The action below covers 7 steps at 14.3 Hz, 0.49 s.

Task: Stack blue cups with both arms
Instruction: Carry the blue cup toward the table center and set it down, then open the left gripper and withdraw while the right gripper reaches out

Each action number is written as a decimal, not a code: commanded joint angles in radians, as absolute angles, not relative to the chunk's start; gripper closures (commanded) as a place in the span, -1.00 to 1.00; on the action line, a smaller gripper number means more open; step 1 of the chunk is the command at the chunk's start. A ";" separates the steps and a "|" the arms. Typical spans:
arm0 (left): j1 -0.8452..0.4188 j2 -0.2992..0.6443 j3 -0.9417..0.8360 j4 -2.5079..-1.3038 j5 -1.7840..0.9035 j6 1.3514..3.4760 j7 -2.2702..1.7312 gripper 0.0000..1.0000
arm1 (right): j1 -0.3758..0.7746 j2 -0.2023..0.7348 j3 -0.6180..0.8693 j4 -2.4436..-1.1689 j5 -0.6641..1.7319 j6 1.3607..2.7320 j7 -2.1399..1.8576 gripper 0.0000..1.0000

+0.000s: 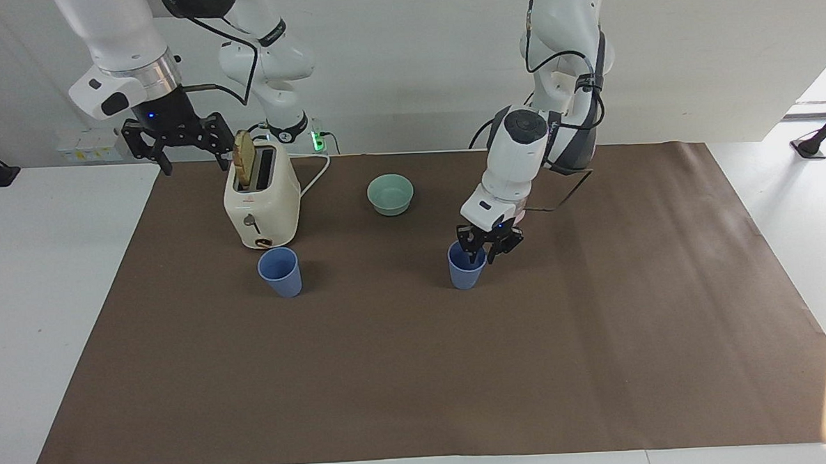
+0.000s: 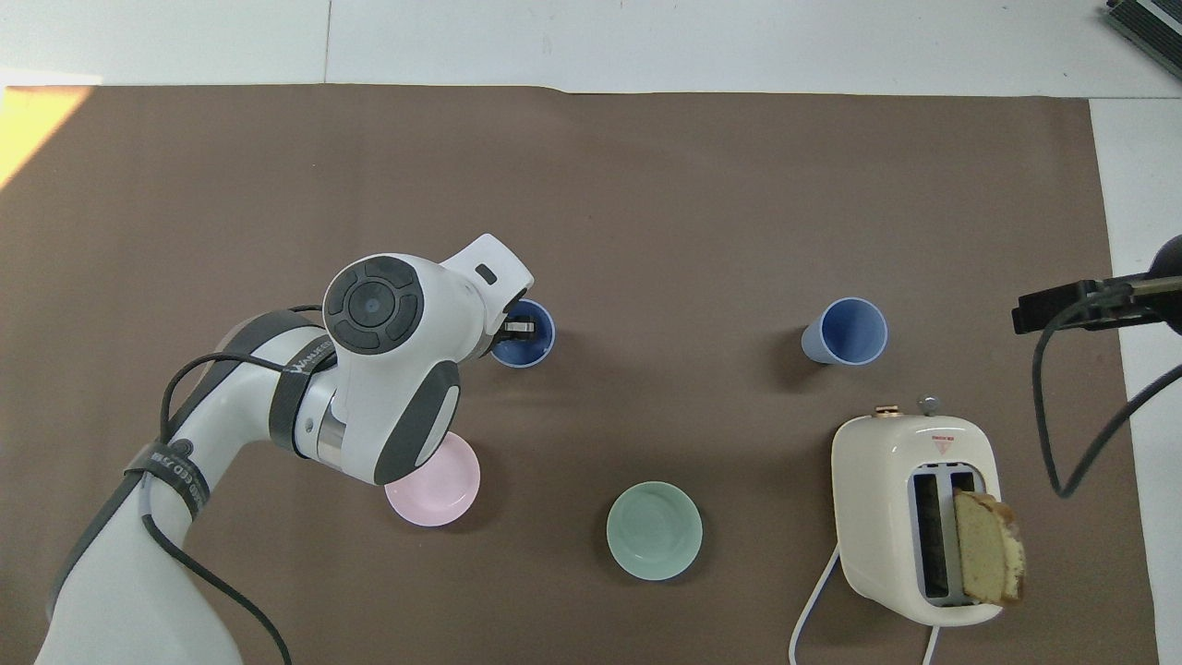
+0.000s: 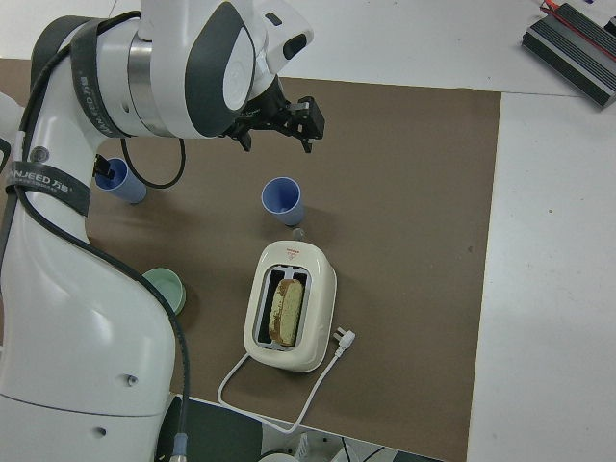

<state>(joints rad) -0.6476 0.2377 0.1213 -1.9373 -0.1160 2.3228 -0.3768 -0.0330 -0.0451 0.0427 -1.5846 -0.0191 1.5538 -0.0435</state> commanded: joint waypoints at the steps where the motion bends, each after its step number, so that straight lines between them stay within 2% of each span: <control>1: -0.653 0.215 0.135 -1.954 -0.130 2.296 -0.367 -1.00 | -0.041 -0.080 0.043 -1.632 -0.009 1.583 -0.063 -1.00; 3: -0.641 0.206 0.144 -1.947 -0.127 2.273 -0.362 -1.00 | -0.043 -0.094 0.043 -1.675 -0.009 1.609 -0.060 -1.00; 7: -0.548 0.108 0.149 -1.934 -0.120 2.174 -0.267 -1.00 | -0.060 -0.100 0.043 -1.791 -0.009 1.771 -0.055 -1.00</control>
<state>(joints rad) -0.6018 0.1855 0.1505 -1.9241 -0.1160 2.2467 -0.3288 -0.0464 -0.0674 0.0421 -1.6989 -0.0191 1.6893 -0.0435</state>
